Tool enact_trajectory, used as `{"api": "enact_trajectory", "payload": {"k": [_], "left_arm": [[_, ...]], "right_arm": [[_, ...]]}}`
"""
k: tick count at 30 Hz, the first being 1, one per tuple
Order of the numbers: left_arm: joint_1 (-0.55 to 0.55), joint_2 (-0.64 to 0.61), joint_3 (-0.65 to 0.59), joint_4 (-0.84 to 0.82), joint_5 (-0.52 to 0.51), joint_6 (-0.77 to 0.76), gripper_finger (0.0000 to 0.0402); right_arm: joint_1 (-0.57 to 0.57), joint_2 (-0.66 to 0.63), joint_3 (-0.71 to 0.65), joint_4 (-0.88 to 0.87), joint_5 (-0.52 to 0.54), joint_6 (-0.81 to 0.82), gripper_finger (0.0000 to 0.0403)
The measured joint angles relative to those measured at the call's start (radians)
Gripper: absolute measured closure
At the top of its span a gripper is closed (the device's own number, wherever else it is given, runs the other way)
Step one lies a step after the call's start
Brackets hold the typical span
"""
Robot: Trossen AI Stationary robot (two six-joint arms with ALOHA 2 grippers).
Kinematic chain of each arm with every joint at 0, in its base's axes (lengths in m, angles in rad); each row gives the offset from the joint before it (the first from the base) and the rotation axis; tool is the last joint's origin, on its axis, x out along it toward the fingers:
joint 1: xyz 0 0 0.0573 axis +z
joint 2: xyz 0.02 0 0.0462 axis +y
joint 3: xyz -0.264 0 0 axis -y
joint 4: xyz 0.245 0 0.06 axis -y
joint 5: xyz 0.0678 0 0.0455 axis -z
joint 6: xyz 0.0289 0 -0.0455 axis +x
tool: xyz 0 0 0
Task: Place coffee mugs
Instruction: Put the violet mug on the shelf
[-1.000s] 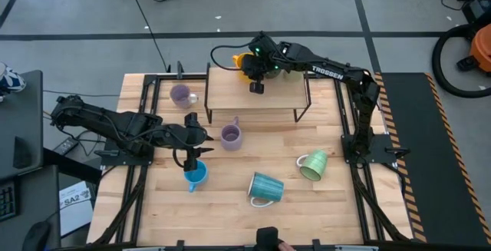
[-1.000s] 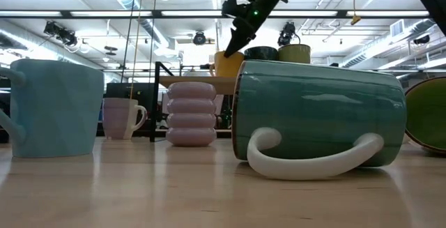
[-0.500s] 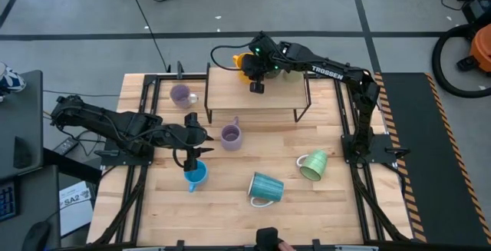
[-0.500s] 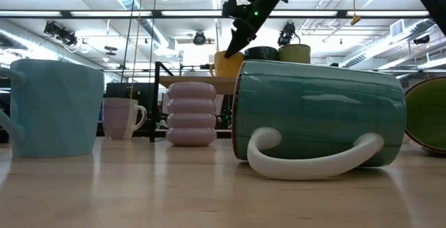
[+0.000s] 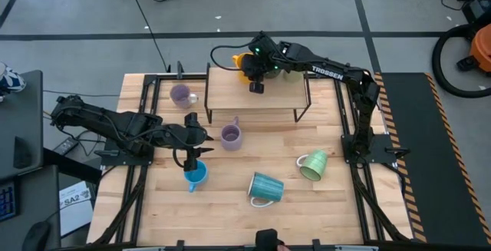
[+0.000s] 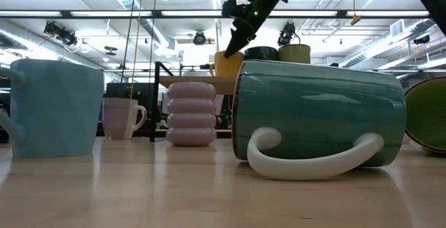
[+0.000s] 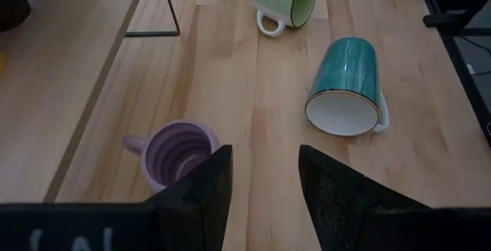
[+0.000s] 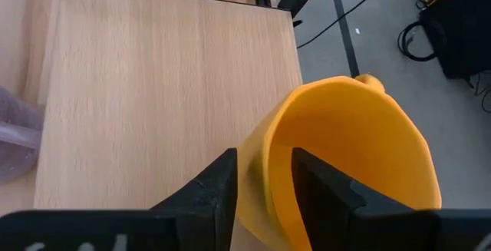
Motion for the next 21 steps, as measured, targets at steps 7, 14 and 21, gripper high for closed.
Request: {"api": "enact_trajectory", "payload": {"k": [7,14,21], "left_arm": [[0.000,0.000,0.000,0.000,0.000,0.000,0.0244],[0.000,0.000,0.000,0.000,0.000,0.013,0.0244],[0.004,0.000,0.000,0.000,-0.010,0.009,0.0244]], "right_arm": [[0.028,0.000,0.098,-0.033,0.000,0.000,0.0273],[0.074,0.000,0.257,-0.179,0.000,0.001,0.0273],[0.137,0.000,0.399,-0.384,-0.002,0.072,0.0273]]}}
